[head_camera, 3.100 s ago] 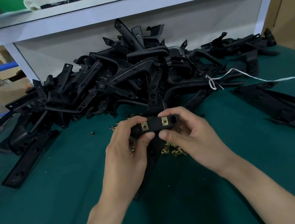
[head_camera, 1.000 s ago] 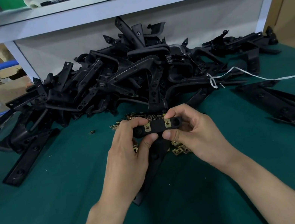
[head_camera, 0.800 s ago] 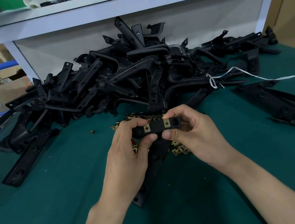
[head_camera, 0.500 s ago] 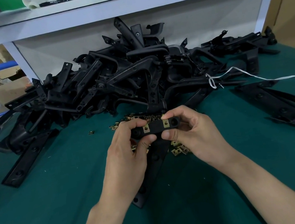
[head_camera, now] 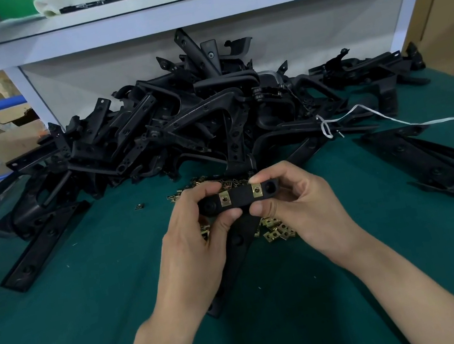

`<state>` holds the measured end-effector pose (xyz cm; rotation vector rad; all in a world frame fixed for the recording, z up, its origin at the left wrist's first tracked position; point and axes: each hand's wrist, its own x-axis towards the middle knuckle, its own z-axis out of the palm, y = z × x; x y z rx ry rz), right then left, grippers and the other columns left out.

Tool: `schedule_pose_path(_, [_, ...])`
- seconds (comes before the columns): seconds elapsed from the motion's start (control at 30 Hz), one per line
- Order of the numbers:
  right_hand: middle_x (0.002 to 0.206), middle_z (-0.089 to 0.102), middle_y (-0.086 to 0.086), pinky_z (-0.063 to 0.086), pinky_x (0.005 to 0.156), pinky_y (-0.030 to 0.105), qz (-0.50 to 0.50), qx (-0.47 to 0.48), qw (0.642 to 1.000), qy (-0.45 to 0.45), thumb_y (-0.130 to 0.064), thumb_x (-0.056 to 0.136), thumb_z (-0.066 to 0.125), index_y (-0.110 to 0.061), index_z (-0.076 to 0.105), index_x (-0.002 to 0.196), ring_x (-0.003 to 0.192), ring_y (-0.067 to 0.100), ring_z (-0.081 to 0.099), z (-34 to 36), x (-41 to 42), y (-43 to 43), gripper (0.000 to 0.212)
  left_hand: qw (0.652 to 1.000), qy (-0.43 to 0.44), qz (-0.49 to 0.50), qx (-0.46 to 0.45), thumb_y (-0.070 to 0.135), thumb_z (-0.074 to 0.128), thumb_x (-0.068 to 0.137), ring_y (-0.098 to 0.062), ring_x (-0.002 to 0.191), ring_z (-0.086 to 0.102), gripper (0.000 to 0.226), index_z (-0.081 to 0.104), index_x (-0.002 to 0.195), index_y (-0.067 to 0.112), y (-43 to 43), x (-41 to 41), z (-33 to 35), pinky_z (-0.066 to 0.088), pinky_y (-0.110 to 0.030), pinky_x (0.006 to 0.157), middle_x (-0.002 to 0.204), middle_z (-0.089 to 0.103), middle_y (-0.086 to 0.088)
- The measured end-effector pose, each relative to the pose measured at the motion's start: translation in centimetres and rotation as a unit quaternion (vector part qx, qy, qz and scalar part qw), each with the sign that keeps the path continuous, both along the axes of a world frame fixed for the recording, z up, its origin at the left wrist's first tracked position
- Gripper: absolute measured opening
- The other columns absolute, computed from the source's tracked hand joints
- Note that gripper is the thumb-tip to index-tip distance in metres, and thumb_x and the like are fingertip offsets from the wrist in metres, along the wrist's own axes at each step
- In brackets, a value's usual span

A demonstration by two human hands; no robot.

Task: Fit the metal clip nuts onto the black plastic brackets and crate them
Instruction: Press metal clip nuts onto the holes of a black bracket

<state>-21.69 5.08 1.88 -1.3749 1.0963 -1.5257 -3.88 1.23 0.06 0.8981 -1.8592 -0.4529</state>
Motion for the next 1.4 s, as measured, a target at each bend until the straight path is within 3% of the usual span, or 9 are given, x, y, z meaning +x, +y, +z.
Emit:
schedule_pose_path(0.13, [0.089,0.071,-0.007,0.052,0.075,0.017,0.000,0.004,1.000,-0.006,-0.024,0.070,0.083,-0.039,0.073,0.091,0.083,0.006,0.067,0.20,0.05,0.03,0.028,1.000,-0.006,-0.002,-0.016,0.047,0.057,0.093,0.004,0.100,0.056,0.024,0.050,0.115,0.041,-0.01,-0.04,-0.12,0.038,-0.004,0.083,0.107,0.058,0.026])
schedule_pose_path(0.3, [0.089,0.069,-0.005,0.052,0.076,0.019,0.001,0.013,1.000,-0.007,-0.022,0.070,0.082,-0.038,0.072,0.090,0.084,0.007,0.066,0.22,0.07,0.10,0.028,1.000,-0.008,-0.005,-0.029,0.040,0.057,0.094,0.004,0.101,0.056,0.023,0.052,0.116,0.034,-0.01,-0.13,0.10,0.038,-0.004,0.084,0.106,0.058,0.023])
schedule_pose_path(0.63, [0.086,0.071,-0.013,0.050,0.073,0.015,0.015,0.023,0.999,-0.023,-0.023,0.069,0.082,-0.040,0.072,0.088,0.081,0.002,0.066,-0.19,0.52,-0.06,0.028,0.999,-0.013,0.003,-0.043,0.029,0.061,0.093,0.003,0.099,0.055,0.023,0.054,0.115,0.034,-0.44,0.09,0.13,0.037,-0.004,0.086,0.105,0.056,0.023])
schedule_pose_path(0.83, [0.087,0.070,-0.013,0.050,0.073,0.015,0.015,0.033,0.999,-0.018,-0.027,0.069,0.083,-0.041,0.072,0.090,0.081,0.001,0.065,-0.42,0.42,-0.13,0.027,1.000,-0.010,-0.003,-0.021,0.010,0.070,0.091,0.003,0.100,0.057,0.043,0.053,0.113,0.042,-0.41,0.10,0.11,0.038,-0.005,0.086,0.105,0.058,0.023])
schedule_pose_path(1.27, [0.089,0.069,-0.013,0.050,0.075,0.015,0.023,0.048,0.999,-0.010,-0.025,0.071,0.080,-0.040,0.070,0.089,0.084,0.001,0.064,-0.54,0.13,-0.29,0.025,1.000,-0.005,-0.007,0.019,0.025,0.067,0.094,0.000,0.097,0.058,0.032,0.053,0.116,0.042,-0.18,0.10,0.08,0.039,-0.005,0.080,0.106,0.060,0.024])
schedule_pose_path(1.4, [0.092,0.066,-0.010,0.049,0.074,0.015,0.046,0.066,0.997,0.006,-0.023,0.078,0.079,-0.036,0.066,0.091,0.084,0.002,0.062,-0.30,-0.34,-0.15,0.022,0.996,0.042,-0.017,0.076,0.023,0.073,0.090,0.003,0.102,0.060,0.047,0.050,0.116,0.056,0.06,-0.18,0.24,0.041,-0.005,0.084,0.114,0.062,0.032])
